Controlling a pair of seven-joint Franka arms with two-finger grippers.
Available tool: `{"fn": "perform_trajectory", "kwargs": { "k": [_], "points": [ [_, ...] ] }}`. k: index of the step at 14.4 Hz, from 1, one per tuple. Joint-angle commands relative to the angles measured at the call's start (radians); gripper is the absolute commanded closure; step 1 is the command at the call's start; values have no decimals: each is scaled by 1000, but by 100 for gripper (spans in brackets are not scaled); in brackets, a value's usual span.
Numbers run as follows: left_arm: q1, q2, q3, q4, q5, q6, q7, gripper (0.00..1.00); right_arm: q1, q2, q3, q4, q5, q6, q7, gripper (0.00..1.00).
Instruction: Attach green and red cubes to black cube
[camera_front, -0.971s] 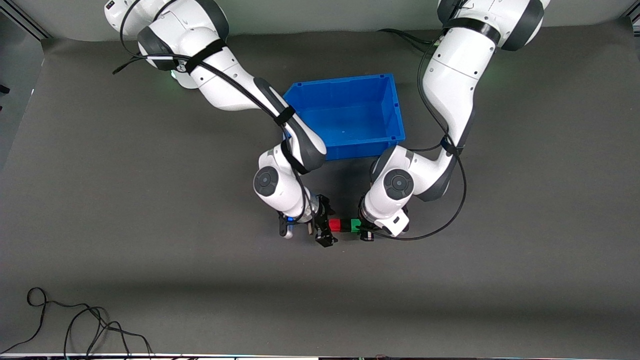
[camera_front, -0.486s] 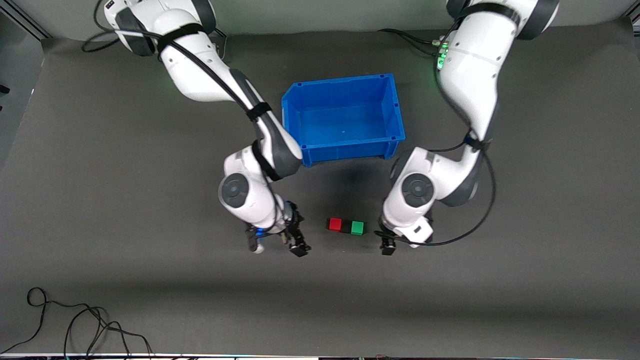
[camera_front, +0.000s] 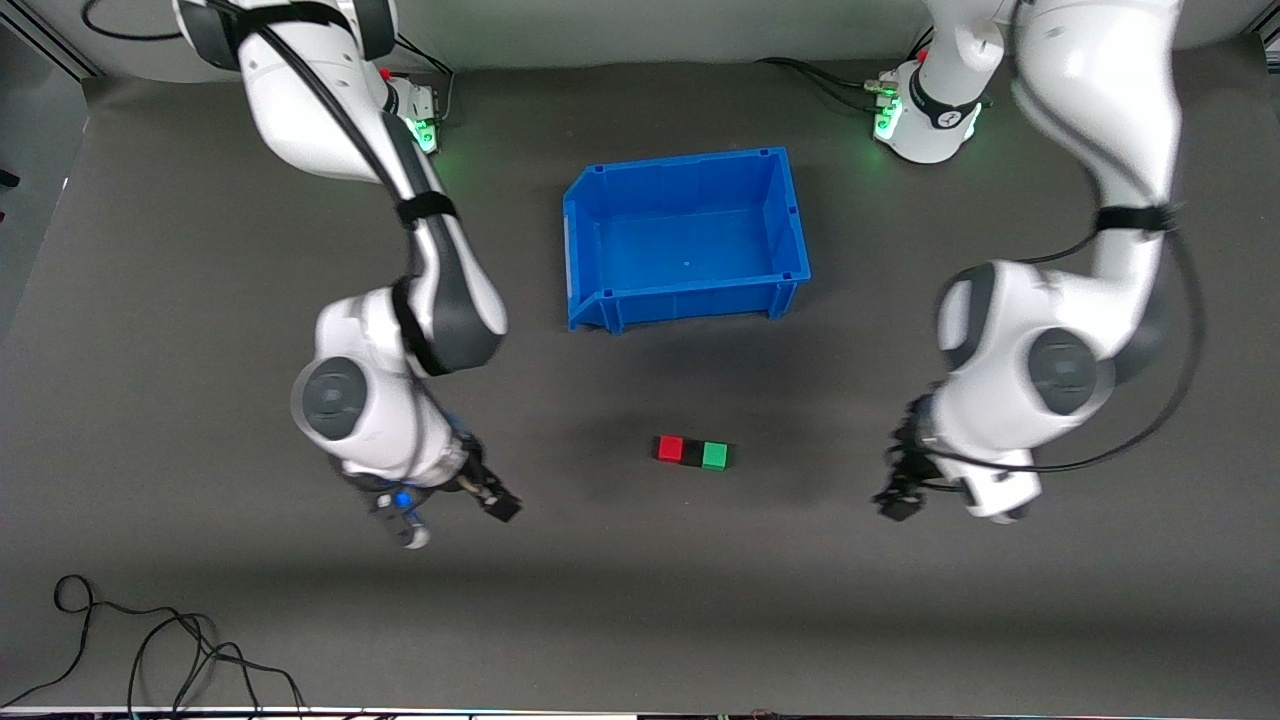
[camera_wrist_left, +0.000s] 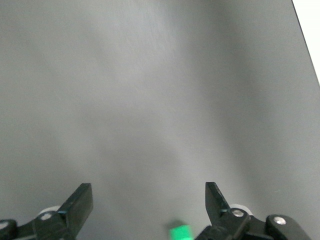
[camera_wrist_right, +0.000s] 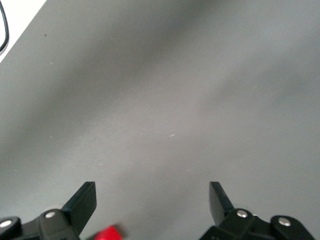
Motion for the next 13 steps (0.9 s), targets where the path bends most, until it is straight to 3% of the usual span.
{"fn": "perform_trajectory", "kwargs": {
  "k": [1, 4, 8, 13],
  "points": [
    [90, -98, -2, -47, -8, -145, 396, 0, 9, -66, -40, -24, -28, -54, -184, 0],
    [156, -147, -2, -11, 50, -224, 680, 0, 9, -128, -74, -26, -107, -117, -463, 0],
    [239, -232, -2, -22, 101, -303, 1033, 0, 16, -257, -111, -64, -179, -246, -594, 0],
    [267, -365, -2, -109, 135, -325, 1100, 0, 16, -481, -116, -225, -330, -246, -706, 0]
  ]
}}
